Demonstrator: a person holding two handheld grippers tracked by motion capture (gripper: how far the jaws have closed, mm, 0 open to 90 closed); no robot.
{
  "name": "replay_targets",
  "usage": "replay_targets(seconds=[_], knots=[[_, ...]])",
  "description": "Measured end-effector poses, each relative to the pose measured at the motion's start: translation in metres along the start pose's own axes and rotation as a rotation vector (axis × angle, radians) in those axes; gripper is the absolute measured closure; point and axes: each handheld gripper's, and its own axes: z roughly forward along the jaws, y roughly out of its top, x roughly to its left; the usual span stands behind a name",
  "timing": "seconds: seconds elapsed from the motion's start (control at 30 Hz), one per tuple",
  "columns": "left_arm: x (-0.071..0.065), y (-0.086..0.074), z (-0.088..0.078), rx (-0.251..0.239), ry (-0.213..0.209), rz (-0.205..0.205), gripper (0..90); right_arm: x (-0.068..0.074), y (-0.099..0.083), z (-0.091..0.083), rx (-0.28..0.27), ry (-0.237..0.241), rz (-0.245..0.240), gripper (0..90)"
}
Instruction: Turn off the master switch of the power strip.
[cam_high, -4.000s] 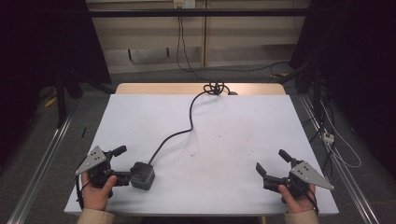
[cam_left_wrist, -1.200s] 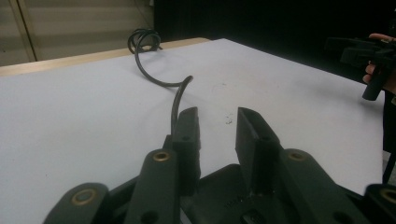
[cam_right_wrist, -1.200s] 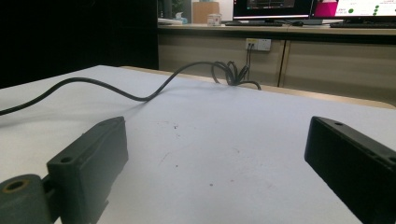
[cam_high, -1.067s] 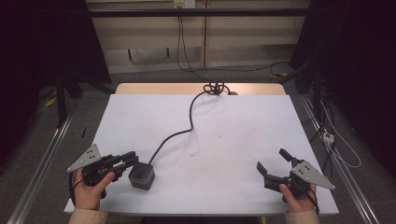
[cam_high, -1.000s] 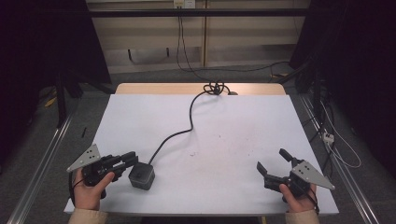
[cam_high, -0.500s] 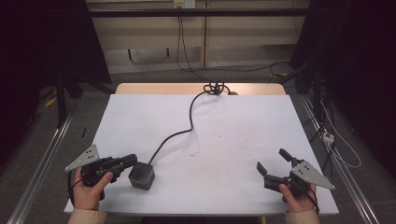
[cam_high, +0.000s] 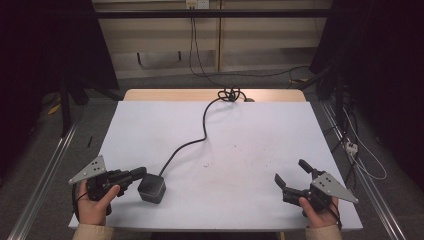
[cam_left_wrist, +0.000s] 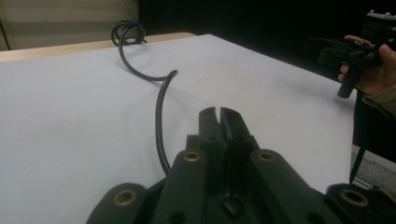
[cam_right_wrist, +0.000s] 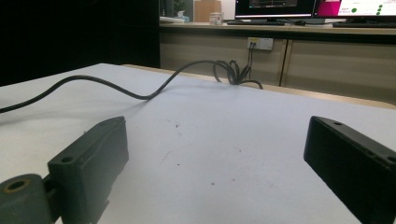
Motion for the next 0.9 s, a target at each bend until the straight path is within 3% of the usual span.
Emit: replay_targets(seconds=[0.2,0.9], knots=[[0.0007,0.0,-0.0017,0.0,-0.013,-0.013,90.0,-0.0003,0.0,0.0,0.0,-0.001,-0.001,6.0],[-0.0014,0.0005,-0.0006,0.043,-0.035,0.002,90.0,-0.0001,0.0002,-0.0002,0.0,-0.001,-0.001,6.0]])
